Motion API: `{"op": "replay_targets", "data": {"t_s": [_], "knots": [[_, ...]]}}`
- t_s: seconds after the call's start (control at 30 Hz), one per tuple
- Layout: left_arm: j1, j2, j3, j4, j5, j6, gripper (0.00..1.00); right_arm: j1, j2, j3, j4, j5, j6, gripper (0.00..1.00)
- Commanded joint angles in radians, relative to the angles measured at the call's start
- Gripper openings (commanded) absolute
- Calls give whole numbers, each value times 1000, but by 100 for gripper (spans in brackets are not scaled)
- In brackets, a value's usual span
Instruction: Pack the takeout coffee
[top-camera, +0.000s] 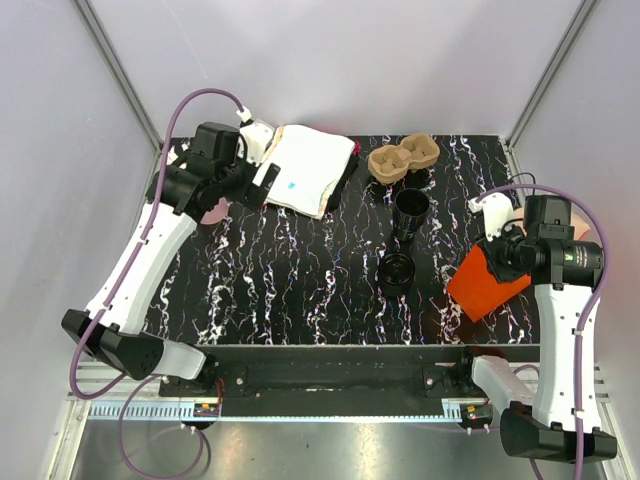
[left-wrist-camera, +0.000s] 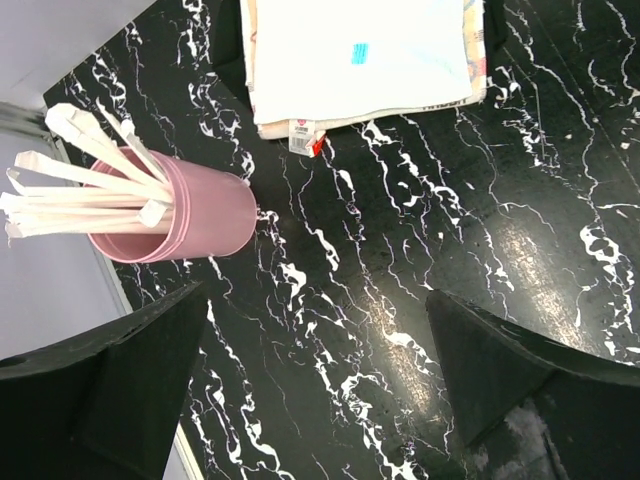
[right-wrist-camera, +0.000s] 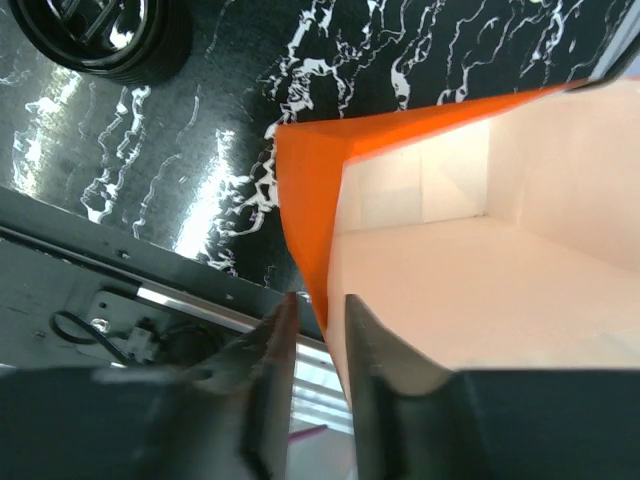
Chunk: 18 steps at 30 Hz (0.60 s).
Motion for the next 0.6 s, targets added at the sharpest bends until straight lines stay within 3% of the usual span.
{"op": "replay_targets", "data": {"t_s": [0.0,0.17,0.57], "knots": [[19,-41,-8,17,-20,-2,99,2,9,50,-132,1,-11,20],[39,-61,-12,19,-17,-3,99,4,23,90,-137,0,-20,3],[88,-113,-51,37,-23,-3,99,4,107,295,-94,60,-14,0]]}}
